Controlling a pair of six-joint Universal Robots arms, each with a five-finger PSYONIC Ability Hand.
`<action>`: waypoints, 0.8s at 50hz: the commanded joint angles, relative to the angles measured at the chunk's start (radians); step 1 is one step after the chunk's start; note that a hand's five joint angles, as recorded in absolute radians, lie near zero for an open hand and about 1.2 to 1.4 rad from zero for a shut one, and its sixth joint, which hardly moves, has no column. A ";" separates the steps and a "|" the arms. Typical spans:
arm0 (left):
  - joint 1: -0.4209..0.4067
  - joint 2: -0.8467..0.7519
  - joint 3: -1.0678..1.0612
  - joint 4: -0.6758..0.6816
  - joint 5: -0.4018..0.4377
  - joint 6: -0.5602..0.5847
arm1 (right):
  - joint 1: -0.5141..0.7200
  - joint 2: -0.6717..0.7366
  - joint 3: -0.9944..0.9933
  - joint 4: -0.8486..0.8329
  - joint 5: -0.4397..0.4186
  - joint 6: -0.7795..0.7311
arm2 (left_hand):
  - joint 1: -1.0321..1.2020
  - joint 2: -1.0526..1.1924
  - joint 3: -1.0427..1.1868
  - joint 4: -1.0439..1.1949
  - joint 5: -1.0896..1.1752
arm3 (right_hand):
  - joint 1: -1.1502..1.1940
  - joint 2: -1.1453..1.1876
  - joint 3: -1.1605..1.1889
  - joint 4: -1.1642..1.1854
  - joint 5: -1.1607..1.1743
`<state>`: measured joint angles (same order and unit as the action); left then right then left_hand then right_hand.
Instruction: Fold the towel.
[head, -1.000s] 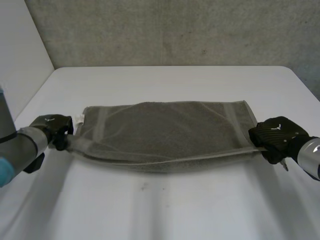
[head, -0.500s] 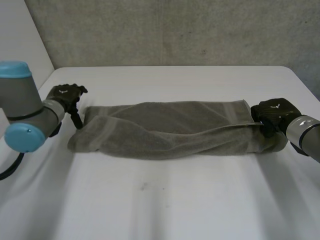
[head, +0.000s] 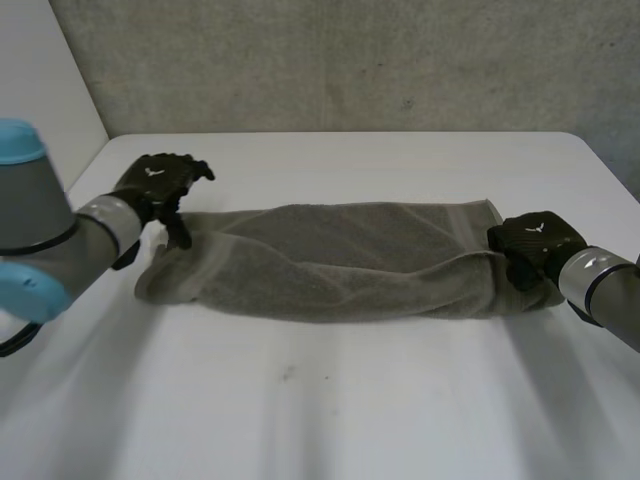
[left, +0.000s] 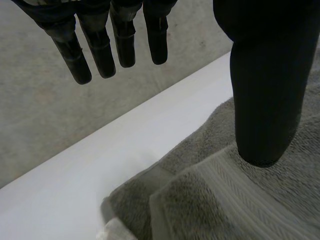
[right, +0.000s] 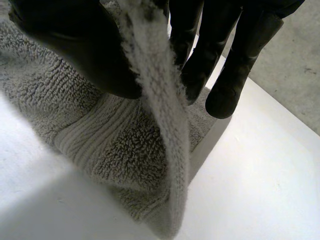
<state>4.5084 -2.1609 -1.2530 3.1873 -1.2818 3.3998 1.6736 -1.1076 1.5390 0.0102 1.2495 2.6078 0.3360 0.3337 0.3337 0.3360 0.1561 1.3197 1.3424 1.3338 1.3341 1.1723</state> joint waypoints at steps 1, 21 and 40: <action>-0.043 -0.264 0.358 -0.188 -0.005 0.001 | 0.003 -0.011 0.016 -0.001 -0.004 -0.002 | 0.021 0.024 0.024 0.021 0.027 | 0.077 0.054 0.062 0.062 0.049; -0.069 -0.632 0.908 -0.498 0.067 0.003 | 0.012 -0.005 0.036 -0.030 -0.004 -0.008 | 0.206 0.208 0.208 0.206 0.211 | 0.077 0.054 0.062 0.062 0.049; -0.071 -0.596 0.891 -0.532 0.055 0.003 | 0.012 0.000 0.036 -0.033 -0.004 -0.009 | 0.673 0.675 0.675 0.673 0.678 | 0.077 0.054 0.062 0.062 0.049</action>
<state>4.4380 -2.7720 -0.3512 2.6680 -1.2199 3.4011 1.6859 -1.1088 1.5744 -0.0222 1.2456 2.5991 0.8764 0.8782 0.8771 0.8787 0.7003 1.3197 1.3424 1.3338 1.3341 1.1723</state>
